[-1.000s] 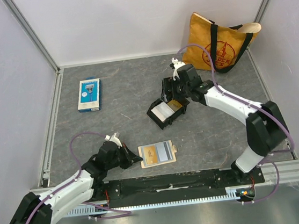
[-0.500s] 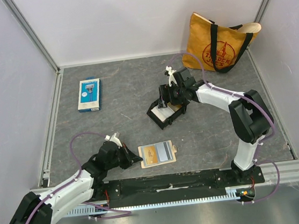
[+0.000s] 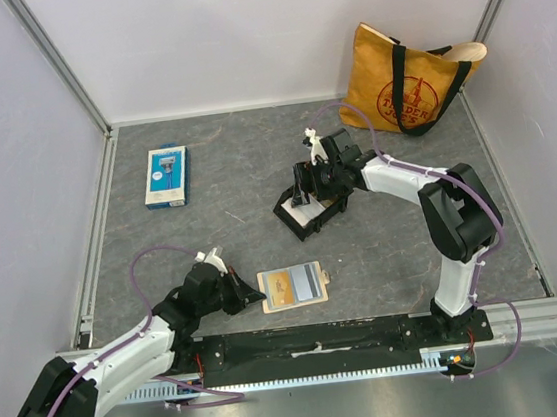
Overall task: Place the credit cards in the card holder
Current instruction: Pick up the credit card from the storage box.
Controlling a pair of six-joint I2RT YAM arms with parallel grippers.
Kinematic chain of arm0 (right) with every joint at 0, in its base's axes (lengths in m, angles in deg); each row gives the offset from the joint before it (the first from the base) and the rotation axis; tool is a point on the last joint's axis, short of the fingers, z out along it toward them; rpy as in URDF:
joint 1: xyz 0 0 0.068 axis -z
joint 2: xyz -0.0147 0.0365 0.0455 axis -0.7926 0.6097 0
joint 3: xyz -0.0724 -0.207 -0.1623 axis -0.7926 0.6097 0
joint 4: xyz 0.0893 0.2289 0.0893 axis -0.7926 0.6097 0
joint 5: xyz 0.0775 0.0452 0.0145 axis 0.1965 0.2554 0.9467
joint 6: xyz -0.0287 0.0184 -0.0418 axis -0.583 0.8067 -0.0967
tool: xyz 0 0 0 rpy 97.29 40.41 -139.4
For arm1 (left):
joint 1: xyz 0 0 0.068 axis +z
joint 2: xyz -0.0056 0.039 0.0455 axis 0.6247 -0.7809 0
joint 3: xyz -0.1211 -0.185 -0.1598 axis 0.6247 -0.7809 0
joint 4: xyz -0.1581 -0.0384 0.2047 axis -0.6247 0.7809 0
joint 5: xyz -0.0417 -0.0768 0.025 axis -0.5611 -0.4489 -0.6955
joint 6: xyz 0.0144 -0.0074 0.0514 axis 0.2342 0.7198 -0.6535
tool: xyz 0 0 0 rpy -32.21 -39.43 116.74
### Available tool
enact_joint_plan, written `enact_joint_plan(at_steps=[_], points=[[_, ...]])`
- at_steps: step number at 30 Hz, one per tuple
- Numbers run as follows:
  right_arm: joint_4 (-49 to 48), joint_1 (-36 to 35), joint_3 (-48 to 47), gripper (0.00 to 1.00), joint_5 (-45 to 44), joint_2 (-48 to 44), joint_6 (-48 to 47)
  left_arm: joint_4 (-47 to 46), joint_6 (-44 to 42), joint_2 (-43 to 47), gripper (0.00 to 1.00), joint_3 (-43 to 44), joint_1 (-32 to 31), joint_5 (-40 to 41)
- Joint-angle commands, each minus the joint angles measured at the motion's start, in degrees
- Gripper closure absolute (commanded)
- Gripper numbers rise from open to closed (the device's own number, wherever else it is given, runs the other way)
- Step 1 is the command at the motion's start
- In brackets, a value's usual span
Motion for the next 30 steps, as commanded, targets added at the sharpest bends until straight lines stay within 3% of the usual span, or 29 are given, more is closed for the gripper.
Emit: enact_joint_plan(at_steps=[1,30], points=[[-0.83,0.61,-2.36,0.12,3.64,-0.66,-0.86,-0.4,0.0,0.06,0.98,-1.42,-0.04,1.08],[-0.22,2.11,-1.39,0.33,3.46,-3.03,-0.6,-1.19,-0.09,-0.82,0.98,-1.51,-0.04,1.0]])
